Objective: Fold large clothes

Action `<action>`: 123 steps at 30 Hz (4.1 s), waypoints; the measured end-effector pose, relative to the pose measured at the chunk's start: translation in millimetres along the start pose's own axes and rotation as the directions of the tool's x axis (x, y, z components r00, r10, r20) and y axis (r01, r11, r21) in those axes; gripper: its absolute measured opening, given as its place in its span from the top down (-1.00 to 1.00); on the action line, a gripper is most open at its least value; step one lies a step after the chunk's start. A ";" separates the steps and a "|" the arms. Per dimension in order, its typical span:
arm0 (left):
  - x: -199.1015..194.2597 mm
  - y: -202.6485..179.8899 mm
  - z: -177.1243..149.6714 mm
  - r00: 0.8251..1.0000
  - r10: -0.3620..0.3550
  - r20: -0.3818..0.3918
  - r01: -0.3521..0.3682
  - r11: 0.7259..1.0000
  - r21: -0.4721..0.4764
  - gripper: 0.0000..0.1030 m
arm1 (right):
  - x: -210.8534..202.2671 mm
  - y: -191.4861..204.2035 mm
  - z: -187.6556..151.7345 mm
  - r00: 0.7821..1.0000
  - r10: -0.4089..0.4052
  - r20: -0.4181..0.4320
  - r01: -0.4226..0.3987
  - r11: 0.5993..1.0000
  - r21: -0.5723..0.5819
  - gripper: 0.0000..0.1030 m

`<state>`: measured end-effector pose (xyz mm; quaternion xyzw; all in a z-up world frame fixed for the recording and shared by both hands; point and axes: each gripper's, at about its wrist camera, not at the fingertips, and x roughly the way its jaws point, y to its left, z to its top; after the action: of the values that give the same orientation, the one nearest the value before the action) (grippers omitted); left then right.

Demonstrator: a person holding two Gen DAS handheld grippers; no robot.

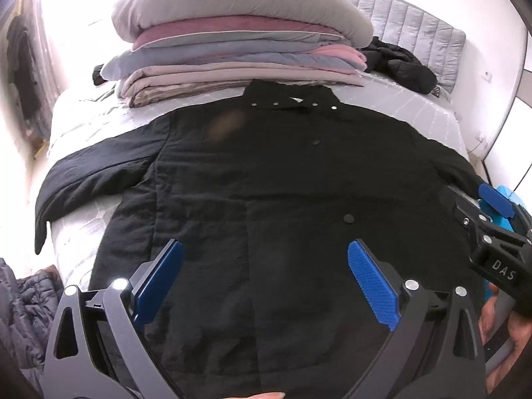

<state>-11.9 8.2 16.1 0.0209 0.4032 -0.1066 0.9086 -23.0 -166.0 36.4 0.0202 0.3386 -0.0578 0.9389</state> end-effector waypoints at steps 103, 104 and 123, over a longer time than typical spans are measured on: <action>1.6 58.2 8.0 0.997 -0.071 -0.014 0.068 0.986 -0.151 -0.85 | 197.8 38.1 37.2 0.854 0.428 -0.296 -0.431 0.900 0.058 -0.15; -0.2 61.7 7.6 0.997 -0.076 -0.011 0.073 0.984 -0.162 -0.85 | 189.5 34.7 34.6 0.849 0.455 -0.269 -0.449 0.889 0.087 -0.15; 25.7 291.7 -32.4 0.985 -0.145 0.089 0.154 0.533 -0.832 -0.85 | 116.0 -34.8 7.7 0.677 0.726 -0.117 -0.557 0.610 0.564 -0.56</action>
<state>42.7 292.4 -38.6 -0.4486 0.4012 0.0208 0.7984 66.2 -212.2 -31.7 0.3853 0.4360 0.2099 0.7858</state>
